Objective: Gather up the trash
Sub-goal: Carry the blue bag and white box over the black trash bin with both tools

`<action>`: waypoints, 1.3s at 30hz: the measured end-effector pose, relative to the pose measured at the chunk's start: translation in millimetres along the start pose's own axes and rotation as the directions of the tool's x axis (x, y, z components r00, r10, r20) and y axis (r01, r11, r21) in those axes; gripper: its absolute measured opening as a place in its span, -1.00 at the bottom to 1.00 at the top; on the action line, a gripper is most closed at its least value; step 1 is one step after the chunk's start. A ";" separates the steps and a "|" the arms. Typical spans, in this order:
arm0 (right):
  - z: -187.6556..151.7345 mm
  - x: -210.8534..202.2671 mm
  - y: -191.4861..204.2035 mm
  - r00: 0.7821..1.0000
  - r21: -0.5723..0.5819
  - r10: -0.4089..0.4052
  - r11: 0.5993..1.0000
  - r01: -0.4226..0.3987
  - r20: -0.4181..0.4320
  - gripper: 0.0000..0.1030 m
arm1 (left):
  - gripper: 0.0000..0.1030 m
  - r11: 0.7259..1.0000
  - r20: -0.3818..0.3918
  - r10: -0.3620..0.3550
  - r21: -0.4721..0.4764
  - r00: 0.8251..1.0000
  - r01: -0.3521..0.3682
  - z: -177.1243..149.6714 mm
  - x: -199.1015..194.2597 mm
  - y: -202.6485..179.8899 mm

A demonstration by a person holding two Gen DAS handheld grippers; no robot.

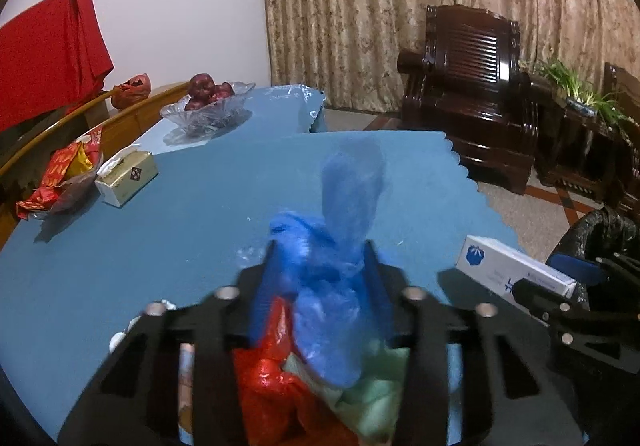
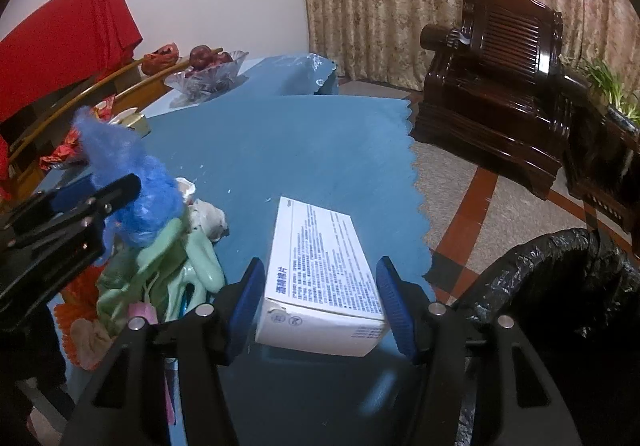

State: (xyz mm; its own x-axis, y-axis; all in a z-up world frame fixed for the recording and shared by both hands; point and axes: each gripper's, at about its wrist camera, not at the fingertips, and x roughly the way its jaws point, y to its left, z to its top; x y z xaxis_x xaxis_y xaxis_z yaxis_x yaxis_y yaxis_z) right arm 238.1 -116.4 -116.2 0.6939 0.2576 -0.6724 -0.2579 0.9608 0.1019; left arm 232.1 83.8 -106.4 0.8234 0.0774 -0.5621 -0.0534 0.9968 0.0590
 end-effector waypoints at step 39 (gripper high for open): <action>-15.1 41.4 17.8 0.987 0.018 0.007 1.000 -0.004 -0.159 0.47 | -0.99 0.998 -0.004 -0.062 -0.025 0.998 0.062 -15.9 -19.0 5.7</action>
State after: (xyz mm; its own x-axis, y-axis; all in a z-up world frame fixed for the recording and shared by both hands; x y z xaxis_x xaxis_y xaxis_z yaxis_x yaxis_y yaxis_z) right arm 252.1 -90.1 -153.2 0.5764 0.2446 -0.7797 -0.2487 0.9614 0.1177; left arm 207.3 88.3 -108.5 0.8228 0.0157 -0.5681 -0.0166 0.9999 0.0037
